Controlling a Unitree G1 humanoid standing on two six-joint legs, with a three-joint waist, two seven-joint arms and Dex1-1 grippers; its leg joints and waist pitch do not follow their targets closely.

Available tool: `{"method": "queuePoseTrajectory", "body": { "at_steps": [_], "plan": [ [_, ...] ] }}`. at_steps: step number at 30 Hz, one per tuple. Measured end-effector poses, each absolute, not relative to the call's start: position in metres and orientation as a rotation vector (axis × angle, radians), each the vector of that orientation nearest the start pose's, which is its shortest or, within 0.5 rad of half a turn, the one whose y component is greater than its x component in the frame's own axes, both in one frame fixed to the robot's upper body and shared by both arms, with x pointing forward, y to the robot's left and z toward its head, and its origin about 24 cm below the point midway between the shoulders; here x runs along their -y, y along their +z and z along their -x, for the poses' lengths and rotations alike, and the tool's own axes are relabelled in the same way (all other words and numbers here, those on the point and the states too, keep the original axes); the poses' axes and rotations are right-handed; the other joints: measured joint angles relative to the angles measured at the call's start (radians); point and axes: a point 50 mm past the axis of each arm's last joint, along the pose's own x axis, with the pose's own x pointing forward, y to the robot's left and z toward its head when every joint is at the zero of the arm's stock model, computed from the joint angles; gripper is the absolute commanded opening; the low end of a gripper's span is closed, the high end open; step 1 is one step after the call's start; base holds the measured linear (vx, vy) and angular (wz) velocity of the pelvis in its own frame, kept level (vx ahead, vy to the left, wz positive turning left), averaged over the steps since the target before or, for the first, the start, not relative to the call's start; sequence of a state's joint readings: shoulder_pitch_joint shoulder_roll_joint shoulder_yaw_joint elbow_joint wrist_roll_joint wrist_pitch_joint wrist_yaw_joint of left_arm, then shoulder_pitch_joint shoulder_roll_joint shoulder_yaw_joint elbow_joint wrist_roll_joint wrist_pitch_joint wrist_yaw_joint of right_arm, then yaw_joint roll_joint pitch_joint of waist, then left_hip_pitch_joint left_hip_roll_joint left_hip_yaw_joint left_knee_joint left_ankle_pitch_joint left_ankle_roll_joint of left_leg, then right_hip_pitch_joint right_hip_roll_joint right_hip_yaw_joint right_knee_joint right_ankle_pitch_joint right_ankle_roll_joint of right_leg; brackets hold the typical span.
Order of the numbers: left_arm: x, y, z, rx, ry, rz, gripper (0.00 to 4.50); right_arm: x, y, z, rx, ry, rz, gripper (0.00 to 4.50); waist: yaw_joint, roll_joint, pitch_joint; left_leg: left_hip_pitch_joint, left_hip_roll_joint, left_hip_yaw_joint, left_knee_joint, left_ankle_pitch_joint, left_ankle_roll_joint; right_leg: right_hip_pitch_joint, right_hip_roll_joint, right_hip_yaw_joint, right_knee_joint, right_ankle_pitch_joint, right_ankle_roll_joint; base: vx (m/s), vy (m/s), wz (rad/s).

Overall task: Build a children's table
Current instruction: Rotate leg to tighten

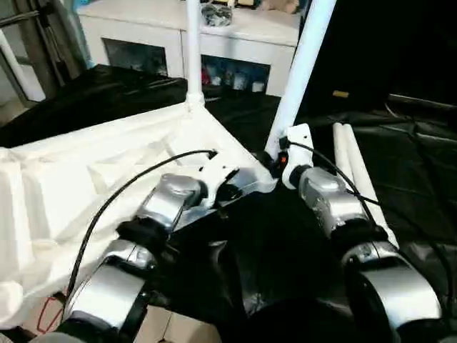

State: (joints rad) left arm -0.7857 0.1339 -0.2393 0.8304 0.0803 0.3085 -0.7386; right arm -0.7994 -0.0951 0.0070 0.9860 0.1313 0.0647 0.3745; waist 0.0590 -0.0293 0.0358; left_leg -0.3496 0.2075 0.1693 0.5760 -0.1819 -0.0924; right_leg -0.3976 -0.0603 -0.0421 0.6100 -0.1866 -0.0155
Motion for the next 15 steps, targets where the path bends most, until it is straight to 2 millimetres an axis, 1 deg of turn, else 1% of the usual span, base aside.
{"method": "queuePoseTrajectory", "body": {
  "at_steps": [8,9,12,14,15],
  "plan": [
    [-0.086,0.051,-0.355,-0.518,-0.907,-0.328,0.0,0.103,0.057,-0.376,-0.284,0.483,-0.012,1.88,-0.005,0.001,0.0,0.001,0.0,0.0,-0.001,0.0,0.0,-0.001,0.0,0.0,0.0,-0.003,0.005,0.0,0.0,0.0],
    [-0.087,0.051,-0.355,-0.514,-0.91,-0.331,0.0,0.103,0.057,-0.376,-0.282,0.483,-0.014,2.23,-0.006,0.002,0.001,0.001,0.0,0.0,-0.001,0.0,0.0,-0.001,0.0,0.0,0.0,-0.003,0.005,0.0,0.0,0.0],
    [-0.09,0.051,-0.355,-0.51,-0.921,-0.335,0.0,0.1,0.059,-0.377,-0.275,0.493,-0.031,2.23,-0.008,0.002,0.002,0.0,0.0,0.0,-0.002,0.0,0.0,-0.002,0.0,0.0,0.0,-0.003,0.005,0.0,0.0,0.0],
    [-0.092,0.052,-0.355,-0.506,-0.932,-0.339,0.0,0.1,0.06,-0.377,-0.265,0.505,-0.043,2.63,-0.01,0.002,0.002,-0.001,0.0,0.0,-0.002,0.0,0.0,-0.003,0.0,0.0,0.0,-0.003,0.005,0.0,0.0,0.0],
    [-0.094,0.053,-0.355,-0.5,-0.942,-0.342,0.0,0.1,0.059,-0.376,-0.266,0.524,-0.049,2.63,-0.012,0.002,0.002,-0.001,0.0,0.0,-0.002,0.0,0.0,-0.004,0.0,0.0,0.0,-0.003,0.005,0.0,0.0,0.0]
  ]
}}
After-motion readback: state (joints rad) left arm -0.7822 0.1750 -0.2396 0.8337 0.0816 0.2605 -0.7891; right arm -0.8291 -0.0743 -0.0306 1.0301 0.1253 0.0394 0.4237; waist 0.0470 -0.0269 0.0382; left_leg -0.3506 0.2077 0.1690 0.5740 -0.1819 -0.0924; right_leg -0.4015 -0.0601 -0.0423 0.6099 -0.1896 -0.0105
